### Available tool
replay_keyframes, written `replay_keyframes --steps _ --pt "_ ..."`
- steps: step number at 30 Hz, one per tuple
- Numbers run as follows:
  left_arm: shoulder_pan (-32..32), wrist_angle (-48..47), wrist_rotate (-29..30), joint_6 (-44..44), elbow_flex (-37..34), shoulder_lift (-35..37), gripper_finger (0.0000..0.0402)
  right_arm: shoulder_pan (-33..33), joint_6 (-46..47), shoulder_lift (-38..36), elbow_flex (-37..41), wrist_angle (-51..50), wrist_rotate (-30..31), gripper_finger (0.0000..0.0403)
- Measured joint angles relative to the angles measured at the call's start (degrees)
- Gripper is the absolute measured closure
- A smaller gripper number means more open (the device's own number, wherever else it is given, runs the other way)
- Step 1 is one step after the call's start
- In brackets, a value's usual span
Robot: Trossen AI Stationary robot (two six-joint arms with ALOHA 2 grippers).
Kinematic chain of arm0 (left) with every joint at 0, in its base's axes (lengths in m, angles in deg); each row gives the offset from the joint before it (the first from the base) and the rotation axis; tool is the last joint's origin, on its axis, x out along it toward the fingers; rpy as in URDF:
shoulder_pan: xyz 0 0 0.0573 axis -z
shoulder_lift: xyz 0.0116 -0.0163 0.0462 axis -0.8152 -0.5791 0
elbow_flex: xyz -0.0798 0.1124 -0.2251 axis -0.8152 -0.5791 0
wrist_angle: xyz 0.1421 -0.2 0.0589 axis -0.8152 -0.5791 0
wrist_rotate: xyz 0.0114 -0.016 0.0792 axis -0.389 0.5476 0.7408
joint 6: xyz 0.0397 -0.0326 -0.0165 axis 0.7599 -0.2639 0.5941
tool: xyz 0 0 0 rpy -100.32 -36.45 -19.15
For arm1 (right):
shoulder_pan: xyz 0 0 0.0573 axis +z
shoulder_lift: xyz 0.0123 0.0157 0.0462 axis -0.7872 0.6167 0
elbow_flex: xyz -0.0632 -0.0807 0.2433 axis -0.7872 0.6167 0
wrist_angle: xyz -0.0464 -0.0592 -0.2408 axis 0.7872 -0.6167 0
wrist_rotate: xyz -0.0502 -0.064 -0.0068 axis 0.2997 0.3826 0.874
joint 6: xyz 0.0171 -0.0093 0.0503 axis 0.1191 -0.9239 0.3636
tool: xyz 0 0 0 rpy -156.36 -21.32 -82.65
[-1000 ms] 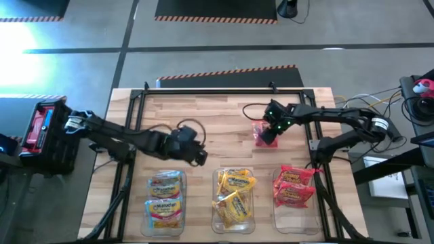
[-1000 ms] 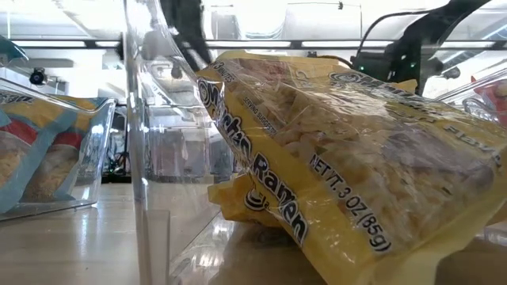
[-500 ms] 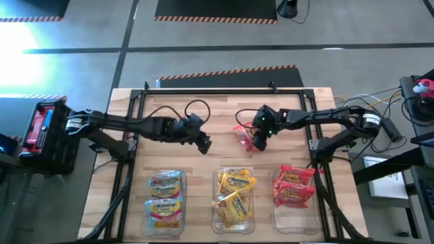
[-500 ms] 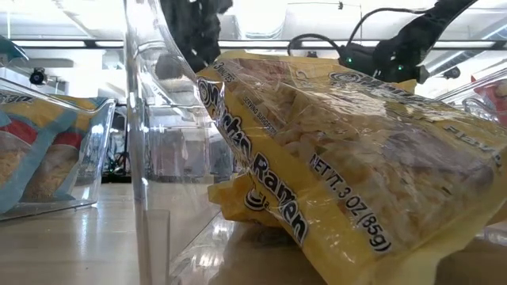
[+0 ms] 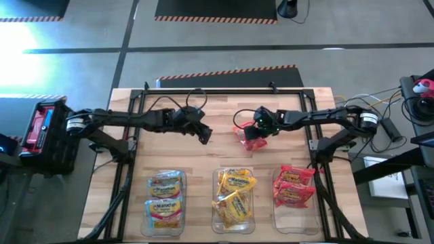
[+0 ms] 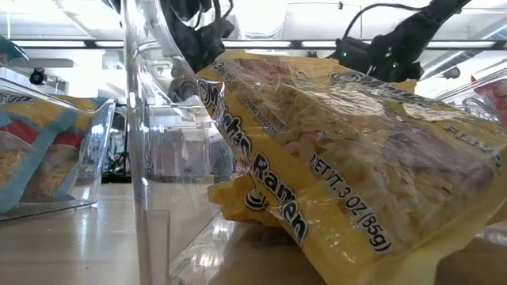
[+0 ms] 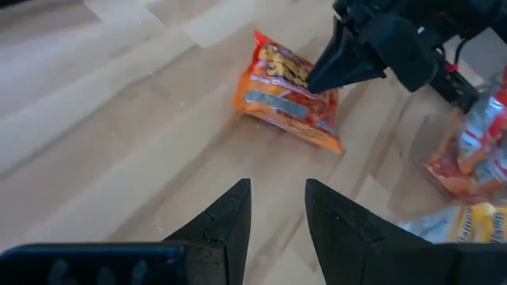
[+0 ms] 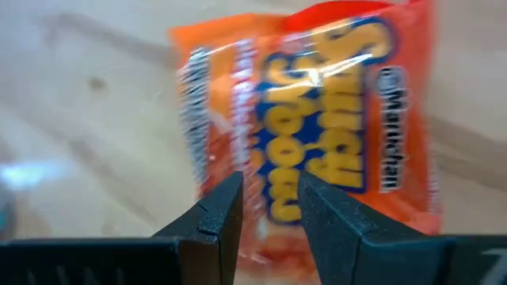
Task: Sort Maruchan noodles
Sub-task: Put the red noodle pack into the right transparent bin
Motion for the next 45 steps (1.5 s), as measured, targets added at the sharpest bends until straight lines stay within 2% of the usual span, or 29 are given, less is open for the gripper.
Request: replay_keyframes --steps 3,6,10,14,17,24,30,37,45 --pt "-1.3 0.0 -0.4 2.2 -0.1 0.0 0.0298 0.0 2.2 1.7 -0.2 0.3 3.4 0.0289" --pt "-2.2 -0.1 -1.8 5.0 -0.1 0.0 0.0298 0.0 -0.1 3.2 -0.4 1.2 5.7 0.0289" --pt "-3.5 -0.3 -2.2 7.1 -0.3 0.0 0.0298 0.0 -12.3 5.0 -0.4 6.4 6.8 0.0289" --pt "-4.6 1.2 -5.7 7.4 -0.3 -1.5 0.0298 0.1 -23.7 7.3 -0.3 14.0 4.9 0.0289" --pt "-4.6 4.1 -7.9 7.2 -0.3 -4.1 0.0298 0.1 -26.1 9.1 -1.5 15.8 4.3 0.0289" --pt "-4.4 16.1 -9.4 -2.4 -0.3 -13.1 0.0298 -0.2 -24.1 9.5 -5.4 14.3 0.7 0.0289" --pt "-4.1 26.3 -9.4 -14.5 -0.3 -19.3 0.0298 -0.6 -26.4 6.4 -9.2 4.5 -0.1 0.0289" --pt "-2.7 27.6 -9.3 -26.4 2.4 -24.8 0.0298 -1.0 -32.5 6.4 -11.4 -5.2 0.3 0.0289" --pt "-1.6 27.8 -4.3 -30.2 5.5 -28.6 0.0298 -1.2 -34.8 6.5 -11.1 -6.8 0.4 0.0289"
